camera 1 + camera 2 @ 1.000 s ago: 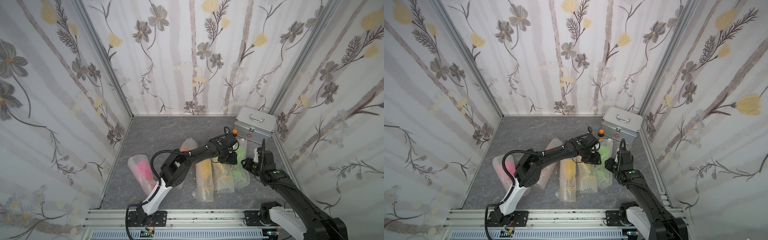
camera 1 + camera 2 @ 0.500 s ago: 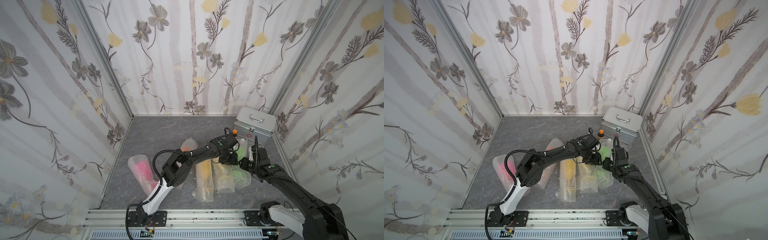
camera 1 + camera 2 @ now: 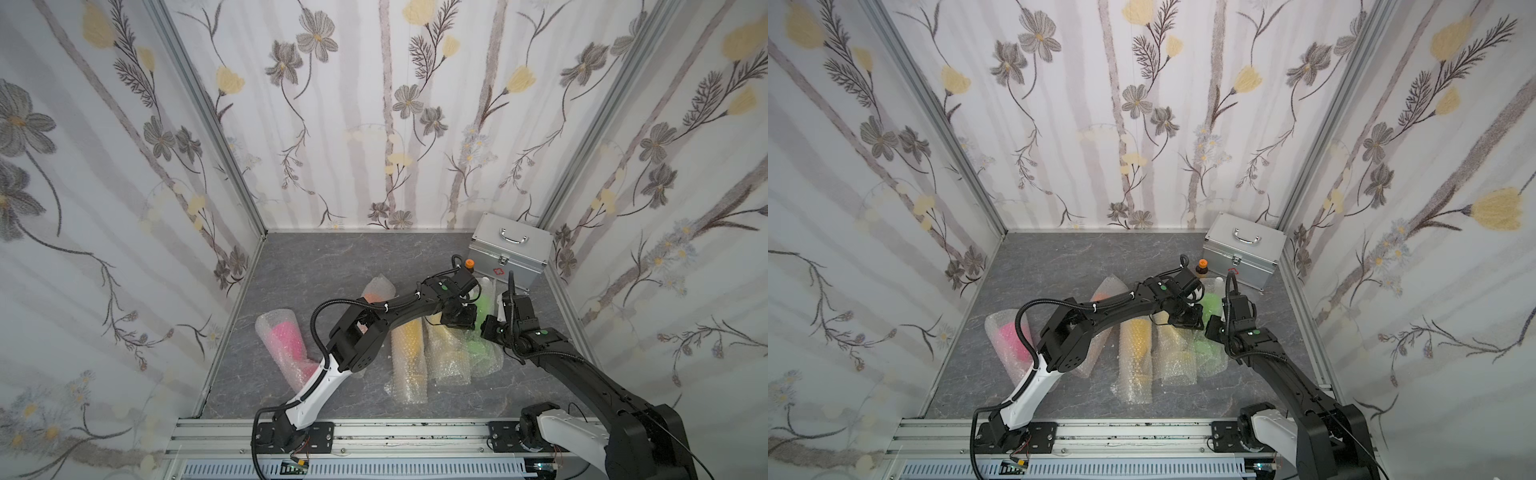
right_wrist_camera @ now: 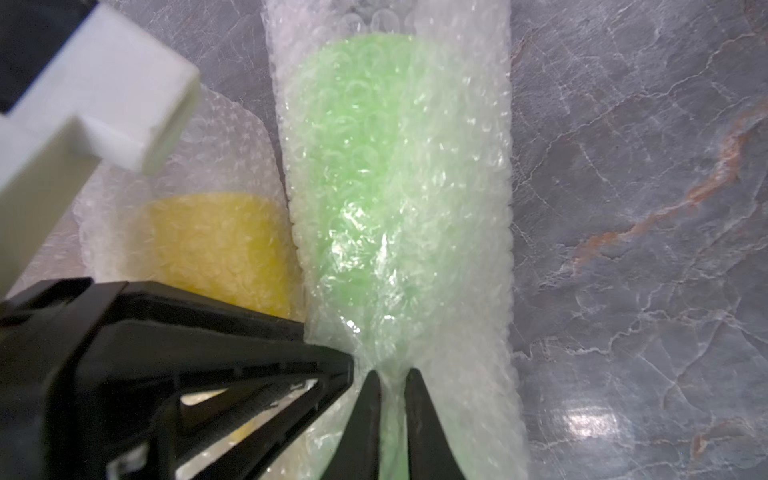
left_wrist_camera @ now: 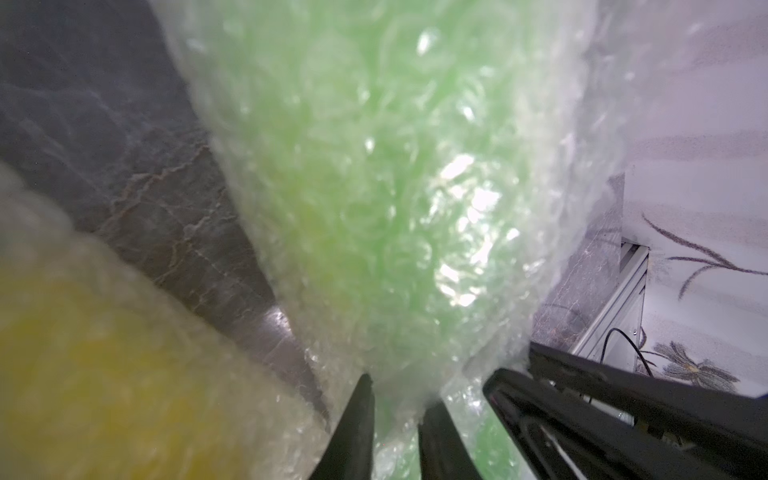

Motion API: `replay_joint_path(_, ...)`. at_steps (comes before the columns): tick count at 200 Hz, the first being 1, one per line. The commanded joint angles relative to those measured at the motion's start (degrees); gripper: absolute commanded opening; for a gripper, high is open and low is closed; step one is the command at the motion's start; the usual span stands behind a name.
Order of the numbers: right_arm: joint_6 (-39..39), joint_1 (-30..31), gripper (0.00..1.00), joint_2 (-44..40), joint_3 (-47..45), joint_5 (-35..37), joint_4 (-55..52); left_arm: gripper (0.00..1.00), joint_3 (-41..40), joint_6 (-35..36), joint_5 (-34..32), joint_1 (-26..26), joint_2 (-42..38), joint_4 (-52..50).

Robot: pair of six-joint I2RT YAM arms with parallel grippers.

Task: Unpack wine glasses from bubble wrap
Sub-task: Unwrap the bubble wrap at the center of the board.

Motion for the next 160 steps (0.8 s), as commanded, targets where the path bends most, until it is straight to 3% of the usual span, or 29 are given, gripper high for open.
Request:
replay_joint_path(1,0.1,0.0,0.10,-0.2,0.1,0.4,0.9,0.14,1.0,-0.6,0.5,0.1,0.5,-1.0)
replay_joint_path(28,0.3,-0.5,0.07,-1.1,-0.4,0.3,1.0,0.00,1.4,-0.6,0.9,0.3,0.5,-1.3)
replay_joint_path(63,-0.1,-1.7,0.10,-1.9,-0.8,-0.1,0.8,0.00,1.9,-0.5,0.8,0.7,-0.4,-1.5)
replay_joint_path(117,-1.7,-0.1,0.30,-1.7,-0.1,-3.6,4.3,0.00,3.7,0.0,1.5,0.8,-0.5,-2.5)
replay_joint_path(160,-1.7,0.5,0.31,1.6,2.0,-1.7,5.2,0.00,4.8,1.1,1.1,0.8,-0.5,-4.2)
